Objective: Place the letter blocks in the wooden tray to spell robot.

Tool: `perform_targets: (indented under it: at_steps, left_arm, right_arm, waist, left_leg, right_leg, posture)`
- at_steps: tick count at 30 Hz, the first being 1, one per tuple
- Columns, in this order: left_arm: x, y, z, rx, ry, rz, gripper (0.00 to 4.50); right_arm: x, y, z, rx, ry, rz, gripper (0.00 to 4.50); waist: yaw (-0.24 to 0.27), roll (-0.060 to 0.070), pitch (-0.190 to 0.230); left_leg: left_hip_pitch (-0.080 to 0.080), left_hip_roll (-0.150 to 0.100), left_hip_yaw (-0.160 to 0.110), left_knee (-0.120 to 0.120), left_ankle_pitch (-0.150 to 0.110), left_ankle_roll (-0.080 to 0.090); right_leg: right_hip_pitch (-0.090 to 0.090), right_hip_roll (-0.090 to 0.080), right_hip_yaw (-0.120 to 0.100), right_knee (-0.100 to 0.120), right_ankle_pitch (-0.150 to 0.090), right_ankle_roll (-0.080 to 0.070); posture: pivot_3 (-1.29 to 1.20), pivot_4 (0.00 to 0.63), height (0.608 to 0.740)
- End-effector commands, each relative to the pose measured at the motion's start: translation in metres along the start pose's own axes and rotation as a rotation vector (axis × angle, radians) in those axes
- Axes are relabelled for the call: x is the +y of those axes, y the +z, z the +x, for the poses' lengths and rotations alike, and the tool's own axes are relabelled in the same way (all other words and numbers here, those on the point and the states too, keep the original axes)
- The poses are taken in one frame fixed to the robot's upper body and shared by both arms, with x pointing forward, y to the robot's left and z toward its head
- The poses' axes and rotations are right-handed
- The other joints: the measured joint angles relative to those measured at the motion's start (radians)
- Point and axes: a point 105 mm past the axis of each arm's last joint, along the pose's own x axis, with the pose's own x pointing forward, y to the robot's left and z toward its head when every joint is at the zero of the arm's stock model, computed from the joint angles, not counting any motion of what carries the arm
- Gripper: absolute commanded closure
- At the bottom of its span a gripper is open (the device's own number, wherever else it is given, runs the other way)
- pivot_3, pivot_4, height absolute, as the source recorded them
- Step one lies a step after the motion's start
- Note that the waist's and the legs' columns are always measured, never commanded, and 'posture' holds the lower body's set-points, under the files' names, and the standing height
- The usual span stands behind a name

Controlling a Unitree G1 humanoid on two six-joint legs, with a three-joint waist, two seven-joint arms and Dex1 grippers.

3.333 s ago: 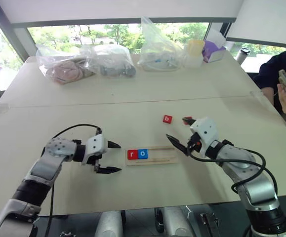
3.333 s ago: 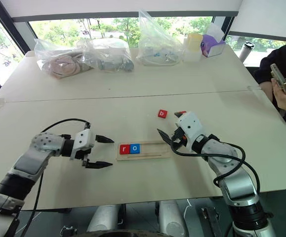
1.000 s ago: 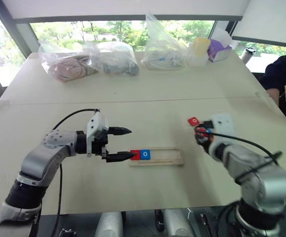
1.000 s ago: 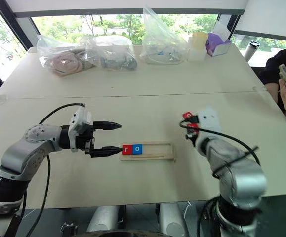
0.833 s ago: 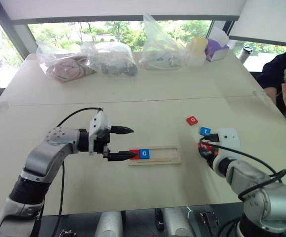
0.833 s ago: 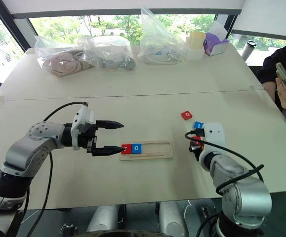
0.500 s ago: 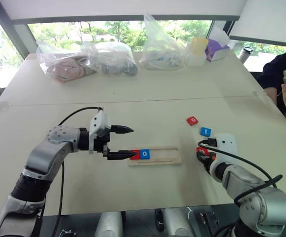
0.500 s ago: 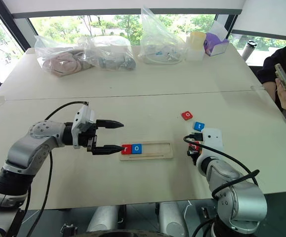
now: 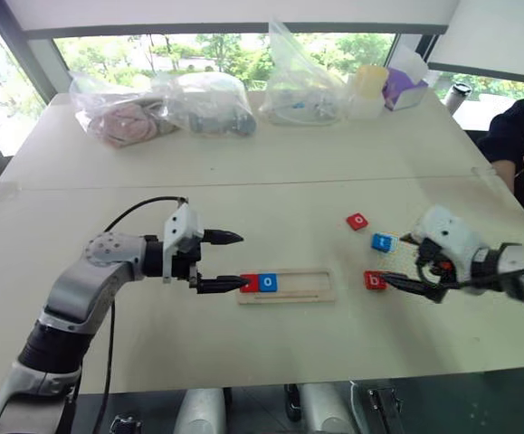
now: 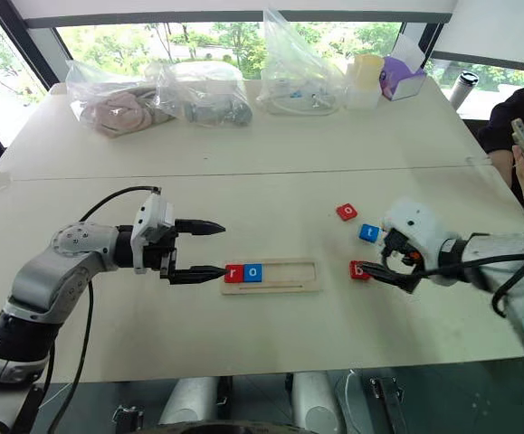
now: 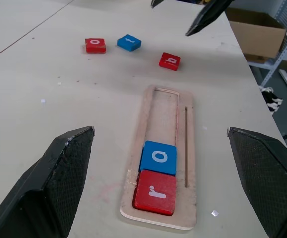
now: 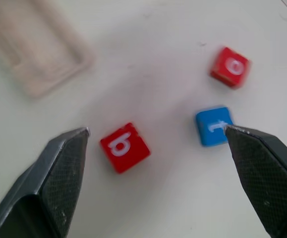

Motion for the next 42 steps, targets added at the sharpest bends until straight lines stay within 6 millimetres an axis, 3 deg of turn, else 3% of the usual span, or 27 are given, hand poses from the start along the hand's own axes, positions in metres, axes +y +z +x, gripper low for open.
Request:
perform_targets:
  at_steps: [1,5,18,23,25,31,36,42]
  left_arm:
    - [0.001,0.013,-0.005,-0.021,0.019,0.056,0.0]
    - [0.0,0.013,-0.005,-0.023,0.033,0.06,0.0]
    - [-0.005,0.01,-0.008,-0.013,0.072,0.062,0.0]
    - [-0.005,0.011,-0.009,-0.013,0.078,0.054,0.0]
    - [-0.005,0.01,-0.009,-0.012,0.078,0.052,0.0]
    - [-0.006,0.01,-0.012,-0.007,0.078,0.05,0.0]
    - [-0.007,0.01,-0.012,-0.006,0.078,0.049,0.0]
    - [-0.01,0.009,-0.014,0.001,0.075,0.047,0.0]
  right_arm:
    - [-0.001,-0.008,0.007,-0.042,0.125,-0.058,0.04]
    - [-0.009,-0.02,0.015,-0.051,0.169,-0.049,0.04]
    - [-0.007,-0.042,0.039,-0.078,0.2,0.01,0.04]
    - [-0.011,-0.038,0.044,-0.099,0.172,-0.011,2.33]
    - [-0.012,-0.032,0.043,-0.117,0.168,-0.02,3.35]
    - [-0.006,0.015,0.042,-0.202,0.203,-0.135,3.38]
    - [0.018,0.054,0.057,-0.287,0.293,-0.208,3.38]
    - [0.033,0.067,0.082,-0.287,0.335,-0.242,3.38]
  waist:
    - [-0.002,0.001,0.001]
    - [-0.001,0.001,0.001]
    - [0.003,0.001,0.001]
    - [0.003,0.001,0.001]
    - [0.003,0.001,0.001]
    - [-0.001,0.002,0.001]
    - [0.002,0.002,0.001]
    - [0.004,0.002,0.001]
  left_leg:
    - [0.0,0.0,0.001,0.0,0.0,0.0]
    - [0.0,0.0,0.002,0.002,0.0,0.0]
    - [0.001,0.0,0.002,0.003,0.0,0.0]
    - [0.002,0.0,0.002,0.004,0.0,0.0]
    - [0.002,0.0,0.002,0.004,0.0,0.0]
    - [0.002,0.0,0.002,0.004,0.0,0.0]
    - [0.003,0.0,0.001,0.004,0.001,-0.001]
    - [0.002,-0.001,0.002,0.005,0.001,-0.001]
  right_leg:
    - [0.0,0.0,0.0,0.0,0.0,0.0]
    - [0.0,0.0,0.002,0.002,0.0,0.0]
    - [0.001,0.0,0.002,0.004,0.001,-0.001]
    - [0.001,0.0,0.002,0.004,0.001,-0.001]
    - [0.001,0.0,0.002,0.005,0.001,-0.001]
    - [0.001,0.0,0.002,0.006,0.001,-0.001]
    - [0.001,0.001,0.002,0.008,0.001,-0.001]
    - [0.001,-0.001,0.002,0.008,0.002,-0.002]
  posture:
    - [0.0,0.15,0.74]
    - [0.0,0.15,0.74]
    - [0.0,0.15,0.74]
    - [0.0,0.15,0.74]
    - [0.0,0.15,0.74]
    - [0.0,0.15,0.74]
    - [0.0,0.15,0.74]
    - [0.0,0.15,0.74]
